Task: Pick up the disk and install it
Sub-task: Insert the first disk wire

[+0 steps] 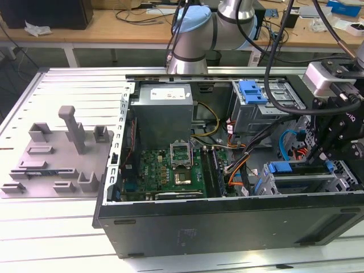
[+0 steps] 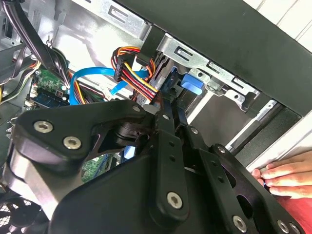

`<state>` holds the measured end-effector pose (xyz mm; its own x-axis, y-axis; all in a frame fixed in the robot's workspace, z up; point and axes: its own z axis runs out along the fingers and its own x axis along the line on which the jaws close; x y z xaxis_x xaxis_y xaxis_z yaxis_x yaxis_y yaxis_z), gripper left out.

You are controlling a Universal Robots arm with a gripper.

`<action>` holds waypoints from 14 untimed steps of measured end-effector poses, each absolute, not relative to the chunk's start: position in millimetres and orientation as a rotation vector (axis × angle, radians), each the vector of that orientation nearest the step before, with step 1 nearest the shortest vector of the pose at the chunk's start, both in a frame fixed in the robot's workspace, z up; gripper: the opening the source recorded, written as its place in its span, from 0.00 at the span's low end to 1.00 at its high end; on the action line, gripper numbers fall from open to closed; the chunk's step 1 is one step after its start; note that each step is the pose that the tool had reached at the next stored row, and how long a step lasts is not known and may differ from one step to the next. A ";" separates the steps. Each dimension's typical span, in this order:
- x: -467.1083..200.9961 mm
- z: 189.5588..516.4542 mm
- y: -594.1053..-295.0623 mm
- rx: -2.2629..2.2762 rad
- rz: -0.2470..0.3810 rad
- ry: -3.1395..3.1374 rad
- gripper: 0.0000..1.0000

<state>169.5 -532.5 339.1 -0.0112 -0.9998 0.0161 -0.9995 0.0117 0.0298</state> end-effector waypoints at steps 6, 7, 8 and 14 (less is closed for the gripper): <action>169.5 339.0 -532.5 2.186 -0.015 -2.211 0.16; 169.5 339.0 -532.5 2.186 -0.015 -2.211 0.16; 169.5 339.0 -532.5 2.186 -0.015 -2.211 0.16; 169.5 338.9 -532.5 2.186 -0.015 -2.211 0.16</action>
<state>169.5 -532.5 338.9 -0.0112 -0.9998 0.0162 -0.9995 0.0117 0.0298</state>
